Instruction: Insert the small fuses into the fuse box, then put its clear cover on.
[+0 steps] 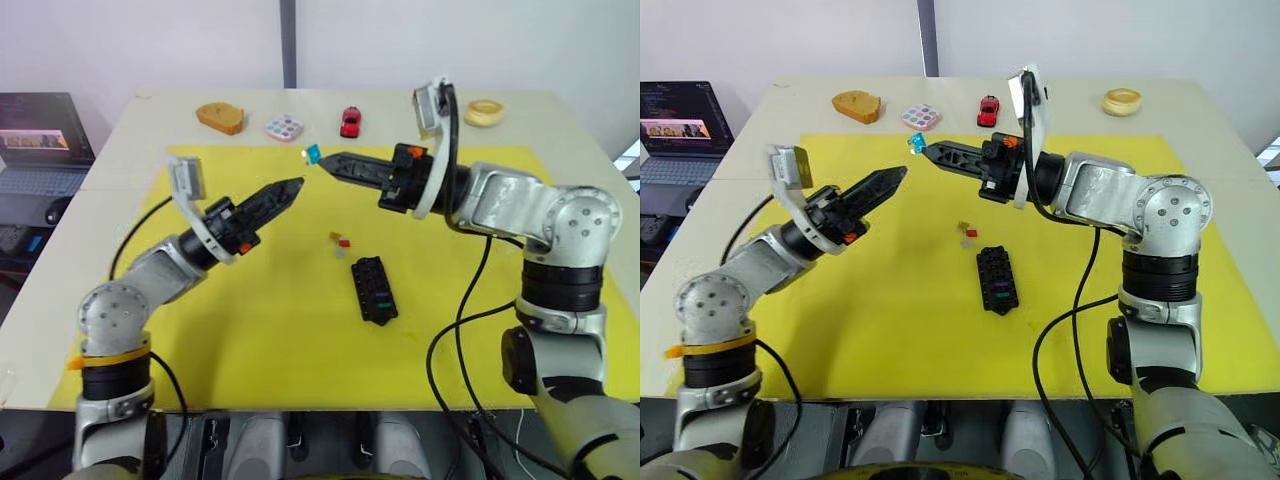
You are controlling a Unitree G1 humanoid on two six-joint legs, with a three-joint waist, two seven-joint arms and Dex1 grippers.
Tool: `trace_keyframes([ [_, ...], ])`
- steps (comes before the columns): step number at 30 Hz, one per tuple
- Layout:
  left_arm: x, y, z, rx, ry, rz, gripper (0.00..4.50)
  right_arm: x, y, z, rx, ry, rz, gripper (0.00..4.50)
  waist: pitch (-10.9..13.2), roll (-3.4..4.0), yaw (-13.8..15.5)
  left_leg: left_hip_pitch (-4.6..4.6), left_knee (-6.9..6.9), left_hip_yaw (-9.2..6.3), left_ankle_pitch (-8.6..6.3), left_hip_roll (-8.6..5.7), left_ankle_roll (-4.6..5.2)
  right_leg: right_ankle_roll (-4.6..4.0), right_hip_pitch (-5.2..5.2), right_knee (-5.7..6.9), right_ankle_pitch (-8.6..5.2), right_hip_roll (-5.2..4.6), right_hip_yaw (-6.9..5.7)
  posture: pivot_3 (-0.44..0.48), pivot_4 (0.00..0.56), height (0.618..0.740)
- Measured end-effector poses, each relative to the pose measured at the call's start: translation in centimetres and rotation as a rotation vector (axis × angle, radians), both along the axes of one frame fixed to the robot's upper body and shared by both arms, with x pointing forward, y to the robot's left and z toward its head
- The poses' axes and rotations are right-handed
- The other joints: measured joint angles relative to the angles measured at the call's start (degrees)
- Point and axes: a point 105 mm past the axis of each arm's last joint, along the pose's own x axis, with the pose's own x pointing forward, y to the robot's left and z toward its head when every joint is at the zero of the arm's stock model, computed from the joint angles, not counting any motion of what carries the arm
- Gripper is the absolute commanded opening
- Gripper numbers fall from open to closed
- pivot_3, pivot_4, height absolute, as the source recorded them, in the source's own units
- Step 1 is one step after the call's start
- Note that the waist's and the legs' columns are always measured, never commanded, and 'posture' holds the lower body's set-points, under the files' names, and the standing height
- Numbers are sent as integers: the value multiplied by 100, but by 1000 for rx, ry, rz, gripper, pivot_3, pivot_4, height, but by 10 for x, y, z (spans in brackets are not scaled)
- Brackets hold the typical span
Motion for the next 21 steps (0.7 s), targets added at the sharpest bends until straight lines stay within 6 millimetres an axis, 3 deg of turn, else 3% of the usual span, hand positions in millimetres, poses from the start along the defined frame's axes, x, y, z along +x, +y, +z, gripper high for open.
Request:
trace_keyframes([
  [4,-6,21,-13,335,-66,33,3596,-2,-29,-4,-268,-286,-22,0,6,4,13,-11,-13,12,-4,-8,0,8,-33,-7,-6,-4,7,0,150,740],
  [8,-20,13,-37,664,-172,-101,3596,-14,-47,-42,-578,-494,215,0,6,4,3,-4,-42,50,-6,-12,-4,10,-63,-24,-8,-14,29,0,150,740],
  [11,-31,5,-57,836,-252,-224,3596,-20,-56,-68,-716,-557,410,0,7,5,-10,-6,-69,91,2,-9,-16,3,-82,-24,-4,-23,56,0,150,740],
  [16,-47,-9,-69,905,-326,-357,3596,-17,-71,-86,-867,-644,556,0,8,3,-24,-5,-85,100,8,14,-24,0,-90,-23,-3,-16,54,0,150,740],
  [21,-54,-17,-70,887,-350,-383,3596,-11,-71,-97,-902,-683,612,0,9,4,-38,5,-77,99,12,27,-25,-4,-78,-16,-6,-6,46,0,150,740],
])
